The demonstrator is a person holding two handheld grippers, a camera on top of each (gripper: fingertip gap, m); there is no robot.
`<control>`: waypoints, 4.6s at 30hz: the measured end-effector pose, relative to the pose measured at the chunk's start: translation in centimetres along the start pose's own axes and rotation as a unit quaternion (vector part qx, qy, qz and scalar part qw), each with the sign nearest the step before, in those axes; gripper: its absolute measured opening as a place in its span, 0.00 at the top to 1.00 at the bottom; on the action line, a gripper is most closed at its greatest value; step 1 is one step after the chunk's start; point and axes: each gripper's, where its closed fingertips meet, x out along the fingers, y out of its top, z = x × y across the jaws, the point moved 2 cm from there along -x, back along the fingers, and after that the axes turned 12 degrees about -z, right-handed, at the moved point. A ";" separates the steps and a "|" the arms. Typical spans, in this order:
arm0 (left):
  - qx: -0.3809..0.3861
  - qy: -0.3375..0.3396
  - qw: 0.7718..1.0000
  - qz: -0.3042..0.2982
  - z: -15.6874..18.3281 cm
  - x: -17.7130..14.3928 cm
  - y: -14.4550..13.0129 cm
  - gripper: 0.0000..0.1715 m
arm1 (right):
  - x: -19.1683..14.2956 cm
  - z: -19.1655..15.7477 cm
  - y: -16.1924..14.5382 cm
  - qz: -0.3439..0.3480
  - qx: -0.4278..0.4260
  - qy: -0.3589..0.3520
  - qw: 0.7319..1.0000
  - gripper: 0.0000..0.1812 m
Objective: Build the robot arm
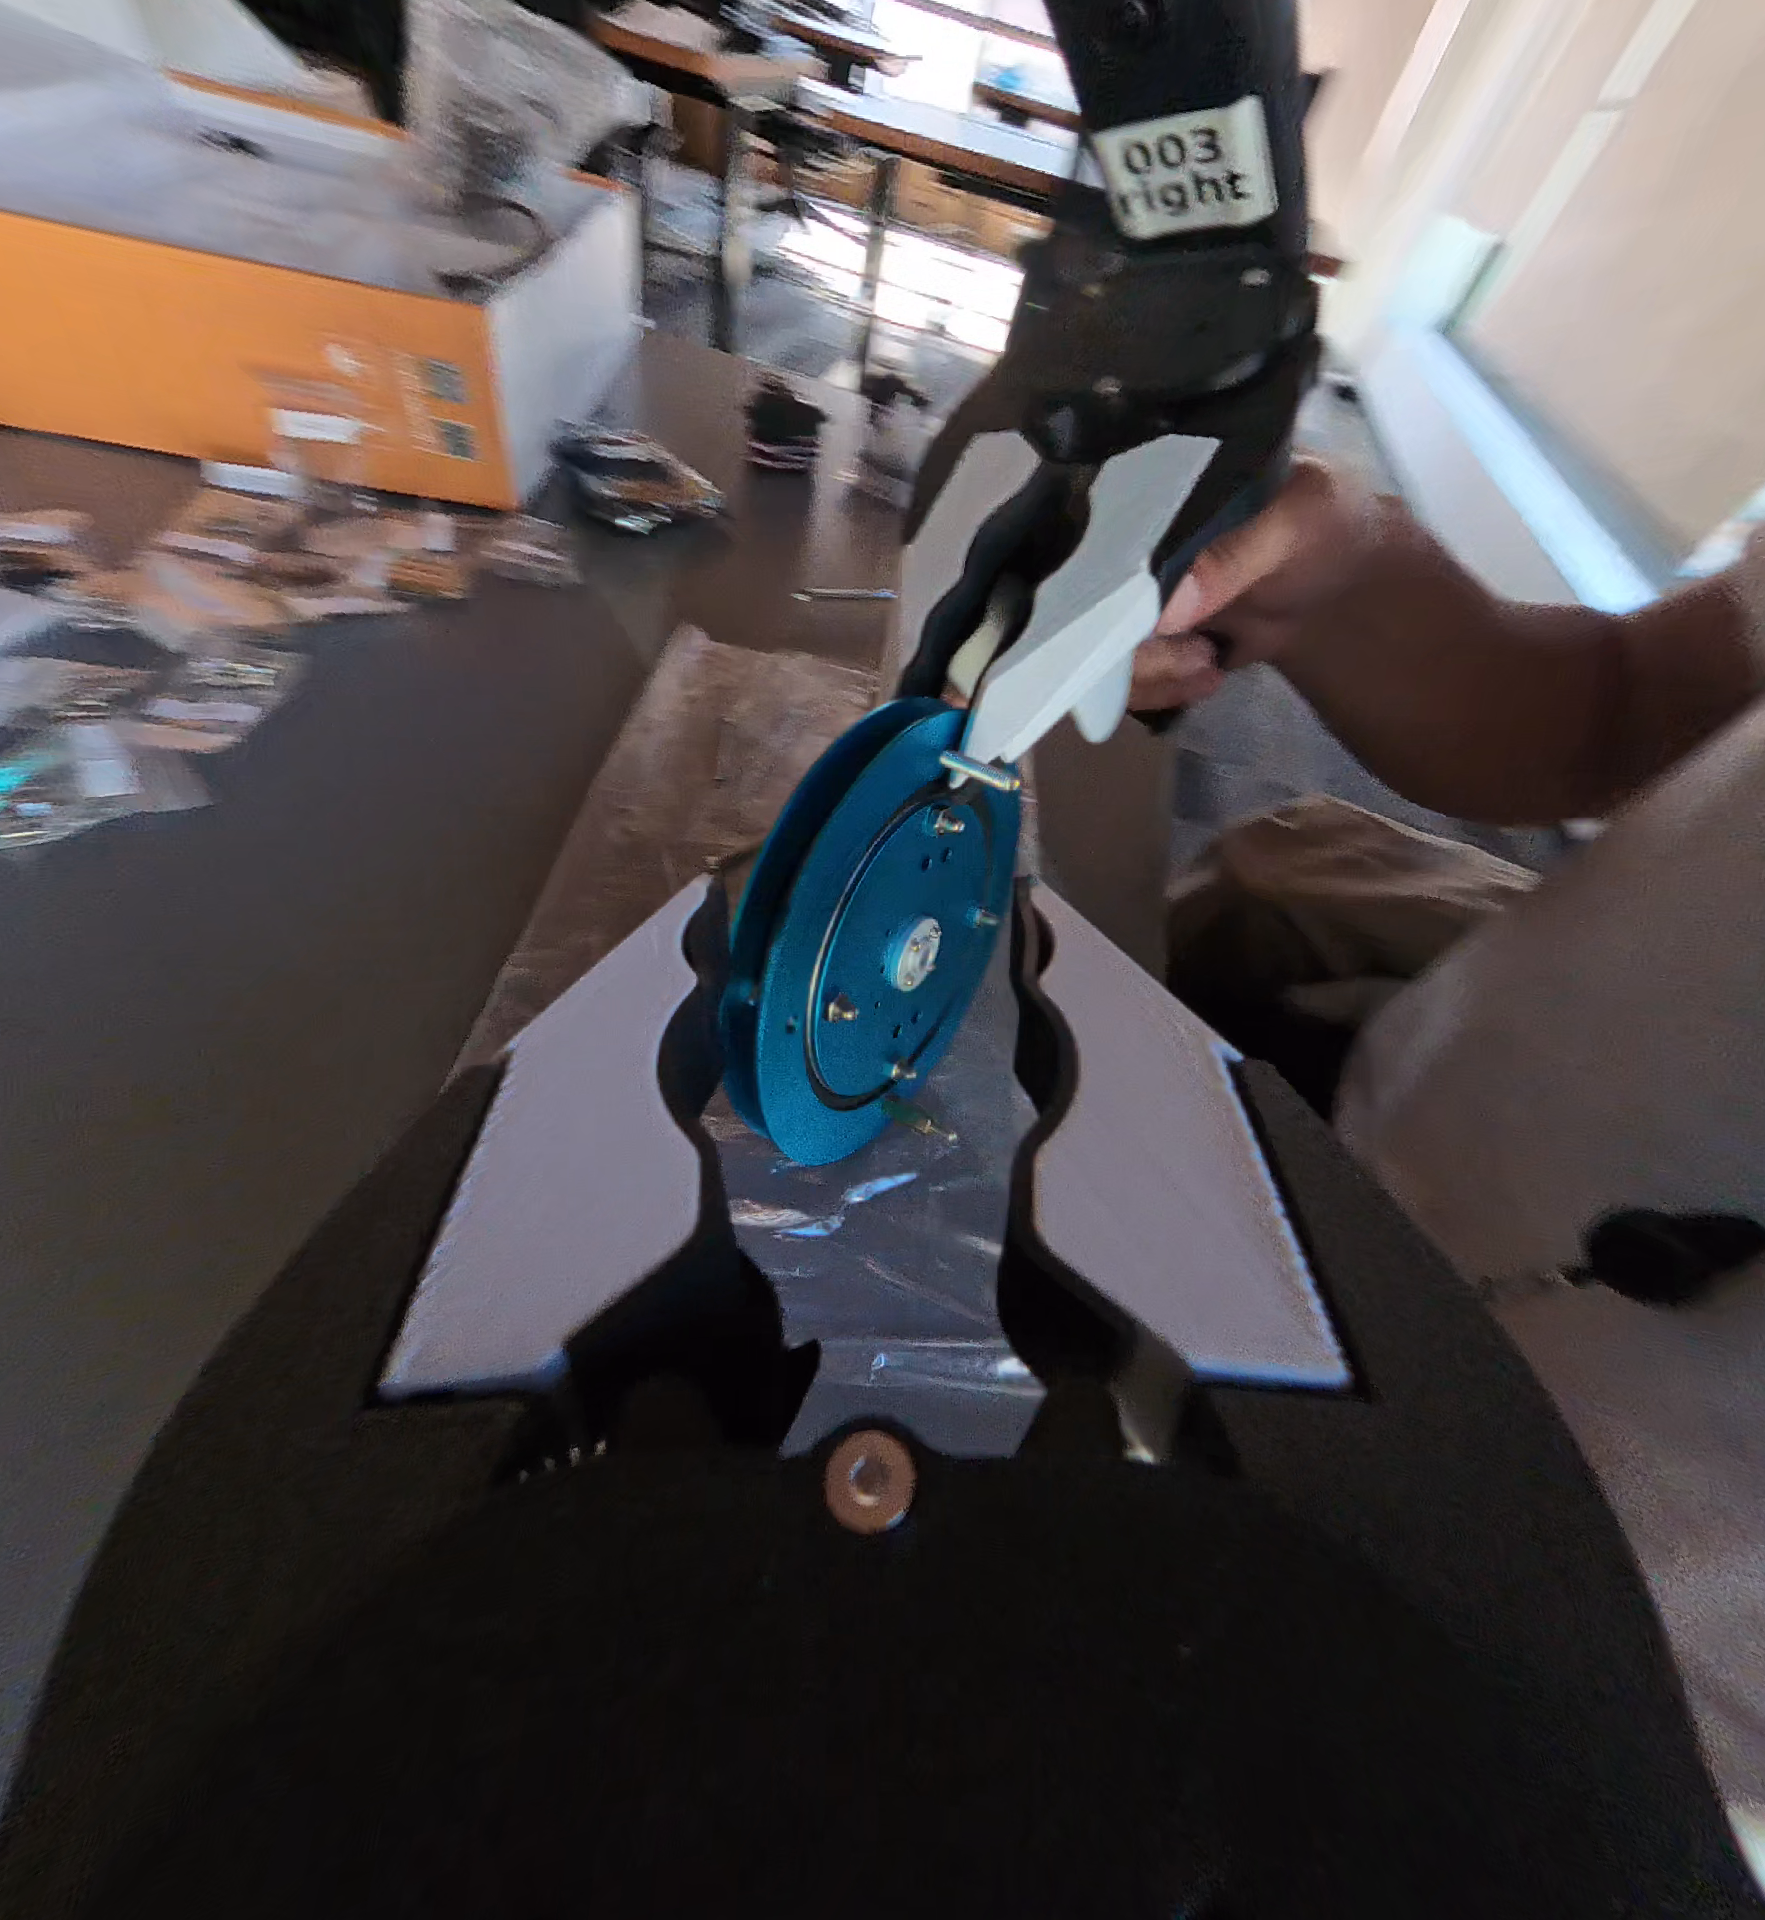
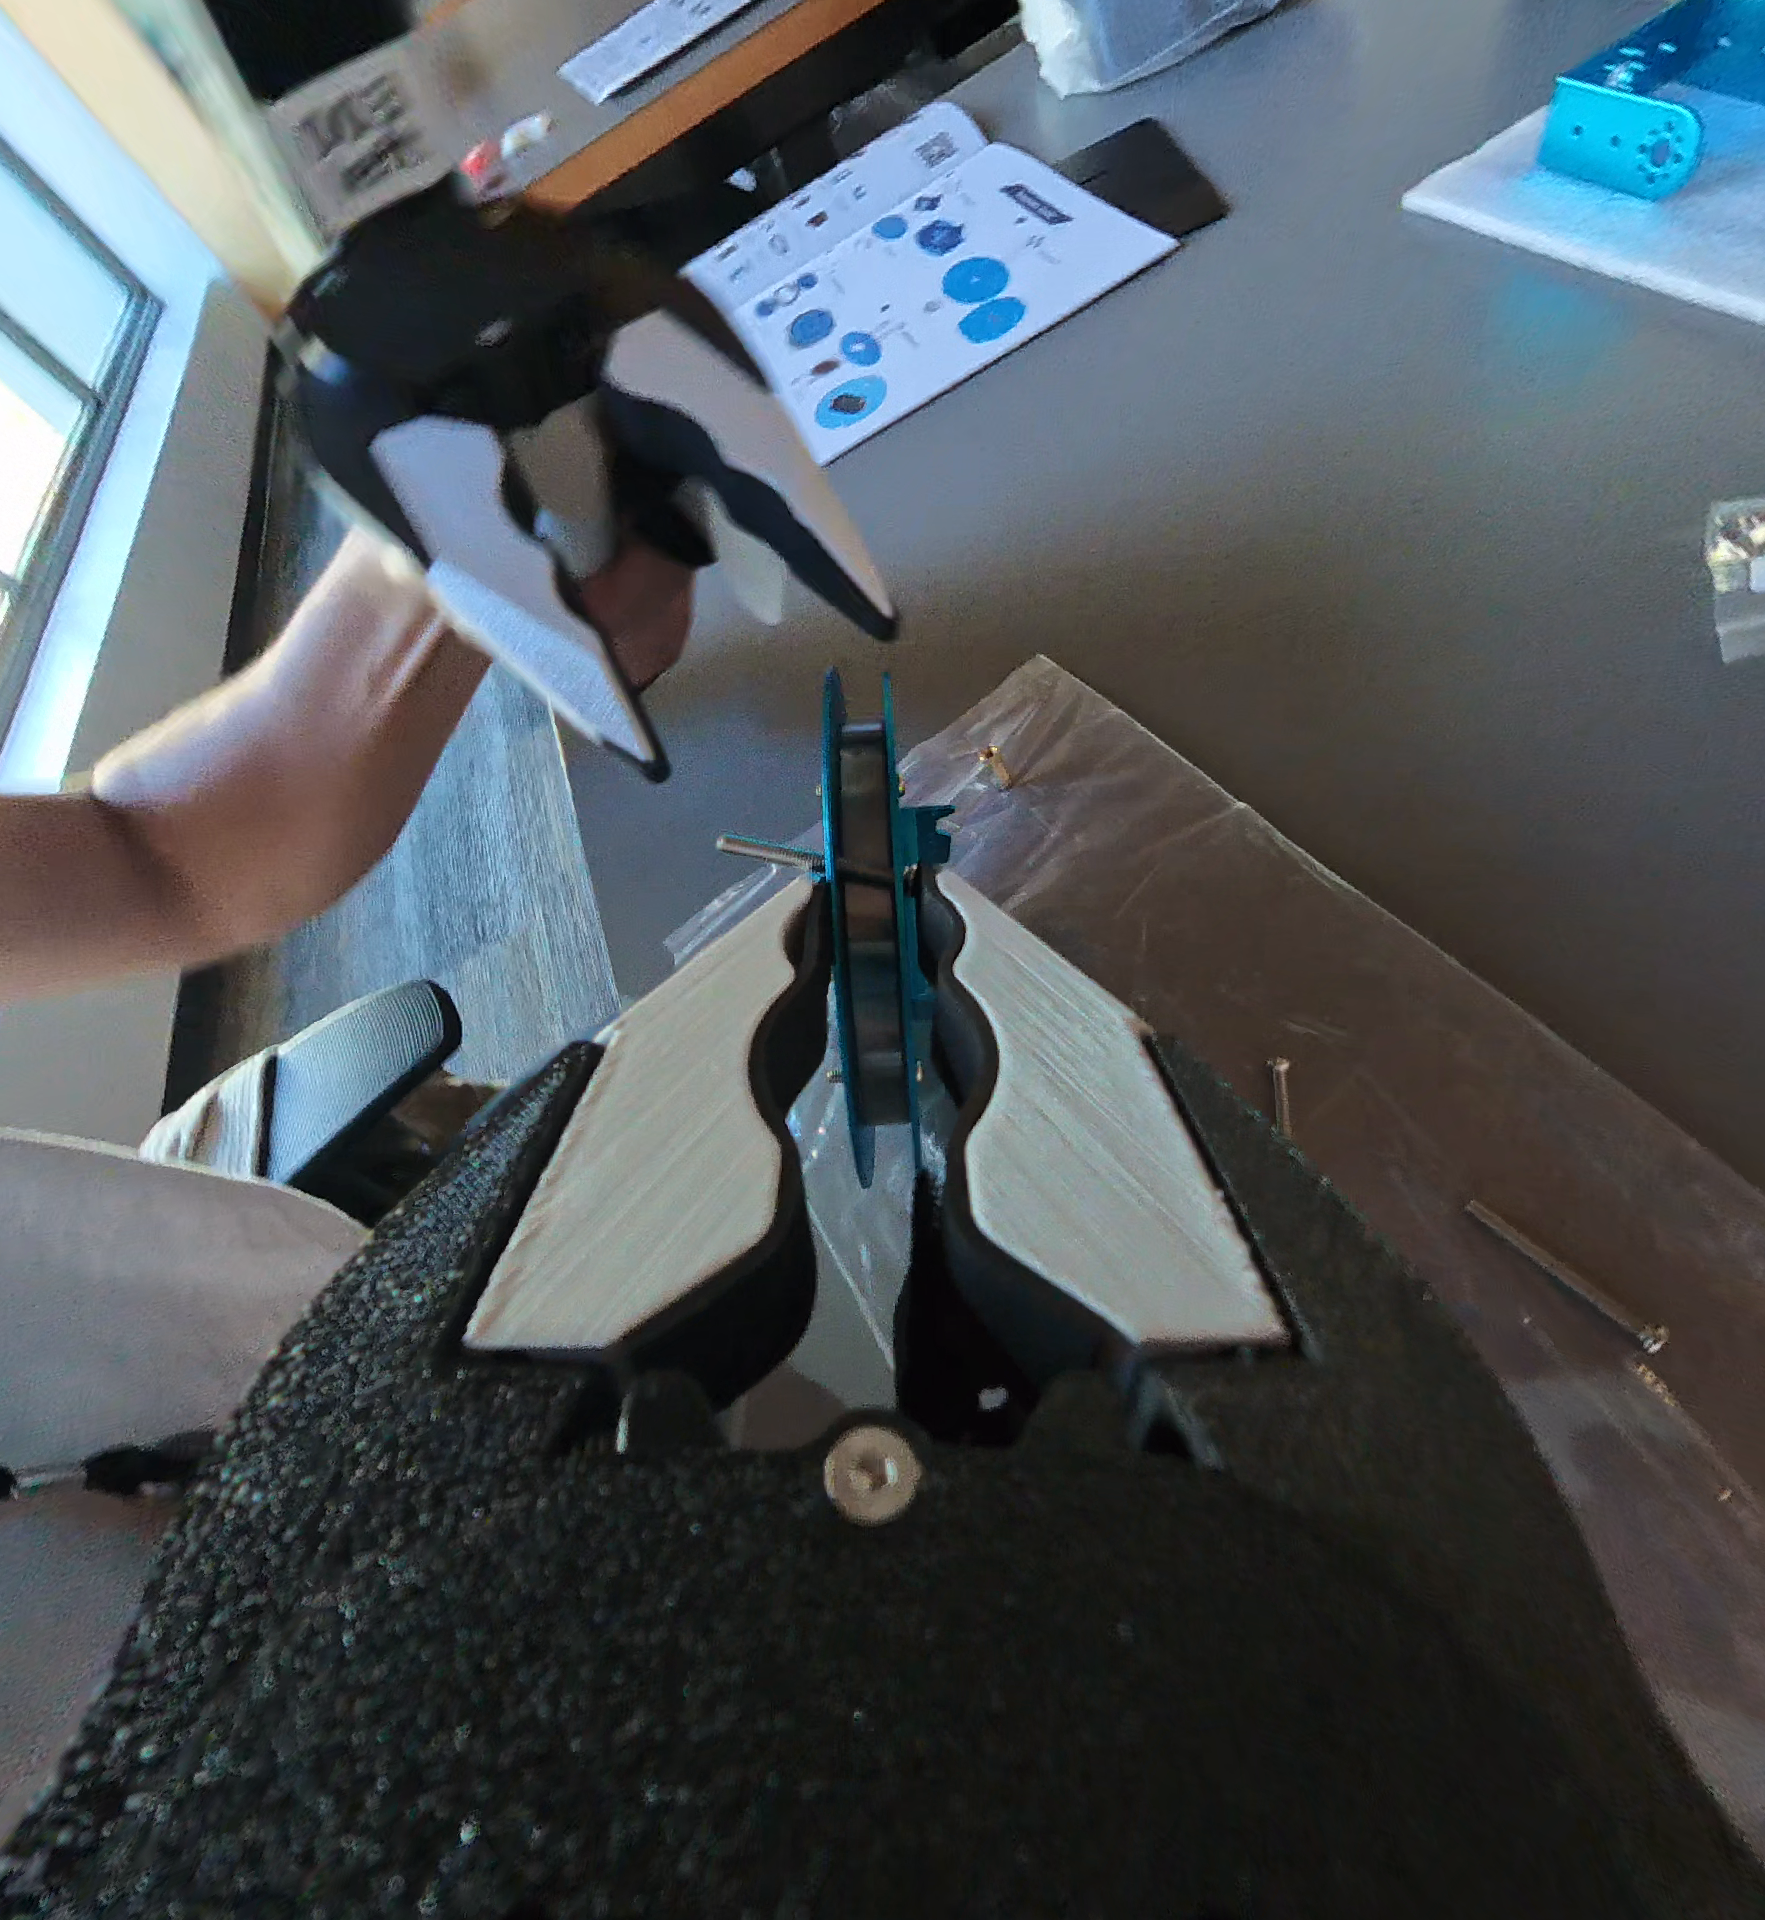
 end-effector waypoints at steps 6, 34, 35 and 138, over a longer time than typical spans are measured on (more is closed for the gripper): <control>0.063 -0.124 0.983 -0.116 -0.1 2.1 -0.7 0.81 | 0.5 -0.6 0.5 -0.026 -0.055 0.012 0.998 0.91; 0.128 -0.173 0.974 -0.071 0.0 2.3 -1.1 0.92 | 0.9 -1.1 0.6 0.068 -0.128 0.065 0.987 0.91; 0.123 -0.171 0.975 -0.071 -0.1 2.4 -1.1 0.92 | 0.9 -1.0 0.6 0.068 -0.134 0.062 0.987 0.91; -0.165 0.163 0.956 0.178 1.8 5.1 3.0 0.97 | -2.8 4.0 -0.8 0.205 0.054 -0.178 0.961 0.92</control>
